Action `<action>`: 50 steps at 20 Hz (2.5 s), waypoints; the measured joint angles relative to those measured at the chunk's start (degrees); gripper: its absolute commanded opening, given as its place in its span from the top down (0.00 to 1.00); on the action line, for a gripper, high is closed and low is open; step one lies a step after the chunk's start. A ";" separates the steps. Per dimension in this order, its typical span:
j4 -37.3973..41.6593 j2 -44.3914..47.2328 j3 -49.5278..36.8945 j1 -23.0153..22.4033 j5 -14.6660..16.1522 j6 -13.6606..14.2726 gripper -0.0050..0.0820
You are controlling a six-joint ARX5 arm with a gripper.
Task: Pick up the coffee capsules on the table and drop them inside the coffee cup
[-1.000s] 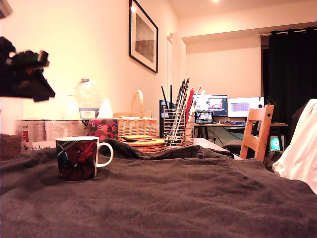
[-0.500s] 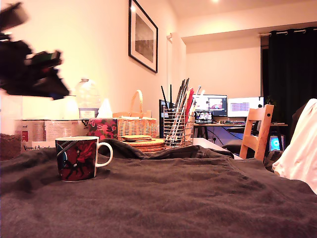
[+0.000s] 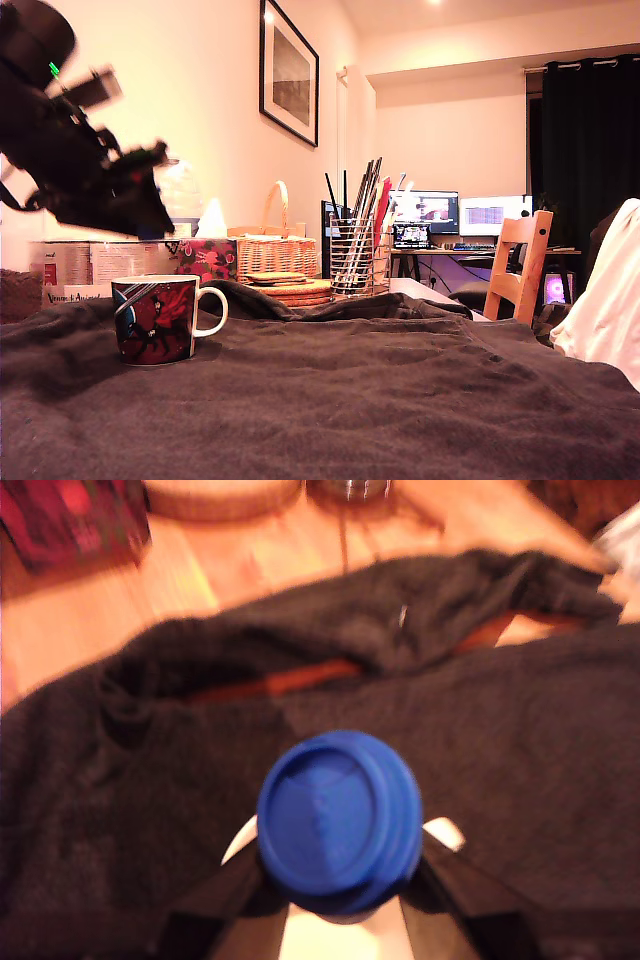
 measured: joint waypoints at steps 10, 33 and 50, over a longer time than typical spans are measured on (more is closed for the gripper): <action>-5.20 4.70 1.77 0.00 0.59 0.42 0.66; -14.58 4.70 7.69 -0.04 3.89 0.35 0.56; -23.82 -12.00 7.08 -0.11 7.13 0.17 0.96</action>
